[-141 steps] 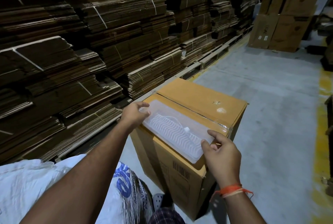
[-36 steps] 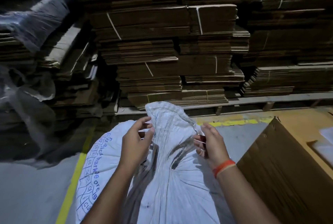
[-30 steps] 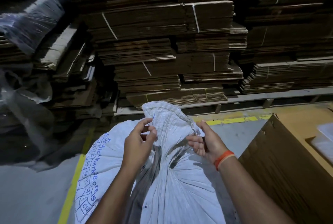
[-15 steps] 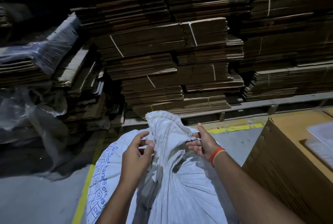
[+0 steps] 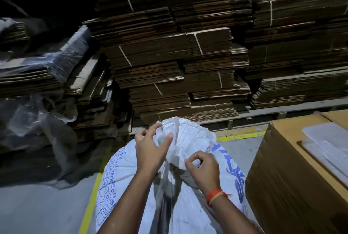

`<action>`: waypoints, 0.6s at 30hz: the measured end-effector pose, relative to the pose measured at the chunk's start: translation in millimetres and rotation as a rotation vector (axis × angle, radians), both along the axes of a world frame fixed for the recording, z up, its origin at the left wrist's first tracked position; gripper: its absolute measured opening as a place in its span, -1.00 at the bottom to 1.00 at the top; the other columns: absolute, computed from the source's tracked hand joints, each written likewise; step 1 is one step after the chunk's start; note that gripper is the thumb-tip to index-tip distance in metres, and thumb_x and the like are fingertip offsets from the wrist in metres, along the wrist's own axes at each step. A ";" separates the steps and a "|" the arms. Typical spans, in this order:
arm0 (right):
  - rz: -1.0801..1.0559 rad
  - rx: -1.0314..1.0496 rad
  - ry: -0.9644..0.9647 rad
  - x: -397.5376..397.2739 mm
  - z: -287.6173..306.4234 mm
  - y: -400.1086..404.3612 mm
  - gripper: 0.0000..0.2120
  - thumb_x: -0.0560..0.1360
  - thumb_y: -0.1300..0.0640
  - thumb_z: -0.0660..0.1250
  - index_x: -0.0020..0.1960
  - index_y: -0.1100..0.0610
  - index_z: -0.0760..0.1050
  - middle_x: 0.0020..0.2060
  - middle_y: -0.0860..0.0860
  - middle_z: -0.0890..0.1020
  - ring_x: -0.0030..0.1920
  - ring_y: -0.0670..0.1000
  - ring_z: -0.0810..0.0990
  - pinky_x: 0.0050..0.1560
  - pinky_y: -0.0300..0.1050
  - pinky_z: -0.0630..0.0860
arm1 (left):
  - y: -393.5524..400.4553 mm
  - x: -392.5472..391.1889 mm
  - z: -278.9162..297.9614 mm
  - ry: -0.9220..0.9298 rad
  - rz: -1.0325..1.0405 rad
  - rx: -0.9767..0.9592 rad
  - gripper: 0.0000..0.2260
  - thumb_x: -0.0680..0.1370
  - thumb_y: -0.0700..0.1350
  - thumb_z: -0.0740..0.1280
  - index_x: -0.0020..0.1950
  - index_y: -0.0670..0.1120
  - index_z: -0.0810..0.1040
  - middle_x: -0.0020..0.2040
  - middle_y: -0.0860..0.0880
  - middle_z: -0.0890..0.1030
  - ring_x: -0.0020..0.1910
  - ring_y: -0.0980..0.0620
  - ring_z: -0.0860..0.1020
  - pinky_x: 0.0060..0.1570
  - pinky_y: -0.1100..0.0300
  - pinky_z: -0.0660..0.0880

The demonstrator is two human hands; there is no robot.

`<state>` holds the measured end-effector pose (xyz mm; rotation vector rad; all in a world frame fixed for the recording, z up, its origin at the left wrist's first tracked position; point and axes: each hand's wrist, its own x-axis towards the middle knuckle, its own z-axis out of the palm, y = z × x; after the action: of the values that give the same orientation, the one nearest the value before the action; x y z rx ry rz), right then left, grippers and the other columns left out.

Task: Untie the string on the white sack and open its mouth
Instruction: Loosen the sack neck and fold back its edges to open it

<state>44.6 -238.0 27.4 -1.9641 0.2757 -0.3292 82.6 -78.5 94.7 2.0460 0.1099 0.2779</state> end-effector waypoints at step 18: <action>0.182 0.206 0.209 -23.2 -17.4 2.6 -0.70 0.40 0.23 0.51 0.08 -0.01 0.58 0.03 -0.14 0.64 -0.11 -0.08 0.63 -0.18 -0.41 0.52 | 21.3 19.5 -42.1 0.214 0.176 0.024 -0.68 0.56 -0.18 0.43 0.32 -0.06 0.67 0.28 -0.09 0.69 0.08 -0.05 0.64 0.15 0.09 0.60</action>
<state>21.4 -235.3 10.0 -1.8040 0.2517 0.0226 102.1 -57.2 52.5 2.0881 0.4220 0.1691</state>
